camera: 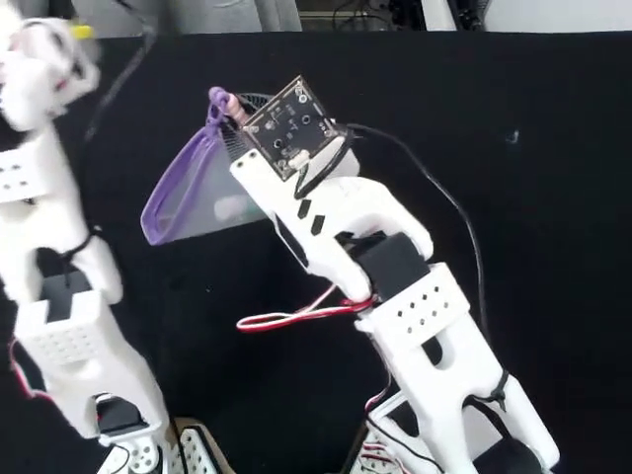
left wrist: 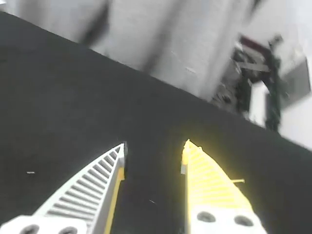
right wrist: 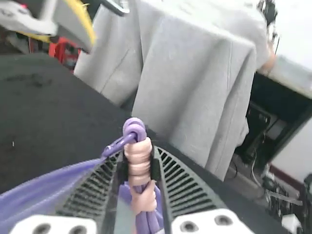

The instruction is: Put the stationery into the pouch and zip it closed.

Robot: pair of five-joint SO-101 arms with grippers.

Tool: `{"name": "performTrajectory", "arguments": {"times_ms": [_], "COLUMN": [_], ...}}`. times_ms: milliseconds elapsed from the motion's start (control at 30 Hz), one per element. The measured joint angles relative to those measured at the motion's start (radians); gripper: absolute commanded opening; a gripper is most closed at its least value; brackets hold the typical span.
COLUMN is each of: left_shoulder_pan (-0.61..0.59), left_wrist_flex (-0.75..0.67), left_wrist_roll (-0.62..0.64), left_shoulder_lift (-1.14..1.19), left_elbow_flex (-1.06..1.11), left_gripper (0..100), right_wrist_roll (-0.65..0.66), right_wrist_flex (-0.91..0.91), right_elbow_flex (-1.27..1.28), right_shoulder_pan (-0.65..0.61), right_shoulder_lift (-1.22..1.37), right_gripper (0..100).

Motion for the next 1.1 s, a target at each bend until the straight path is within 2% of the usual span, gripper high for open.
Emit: {"name": "performTrajectory", "arguments": {"times_ms": [133, 300, 433, 567, 667, 767, 933, 1100], "left_shoulder_pan": [-0.126, -0.242, -0.292, -0.305, -0.305, -0.305, -0.293, -0.229], "left_wrist_flex": [0.000, 0.000, 0.000, 0.000, 0.000, 0.000, 0.000, 0.000], "left_wrist_roll": [0.000, 0.000, 0.000, -0.002, -0.020, -0.026, -0.026, -0.026], "left_shoulder_lift": [0.000, 0.000, 0.000, 0.000, 0.000, 0.000, 0.000, 0.000], "left_elbow_flex": [0.002, 0.089, 0.158, 0.193, 0.210, 0.219, 0.219, 0.219], "left_gripper": [19, 19, 19, 19, 19, 19, 19, 19], "right_wrist_roll": [0.000, 0.000, 0.000, 0.000, 0.000, 0.000, 0.026, 0.057], "right_wrist_flex": [-0.074, -0.072, 0.040, 0.232, 0.400, 0.532, 0.572, 0.601], "right_elbow_flex": [0.055, 0.114, 0.115, 0.081, -0.009, -0.098, -0.196, -0.267], "right_shoulder_pan": [-0.038, -0.143, -0.178, -0.173, -0.110, 0.005, 0.233, 0.276], "right_shoulder_lift": [0.000, 0.000, 0.000, 0.000, -0.028, -0.097, -0.229, -0.319], "right_gripper": [1.1, 1.1, 1.1, 1.1, 1.1, 1.1, 1.1, 1.1]}}
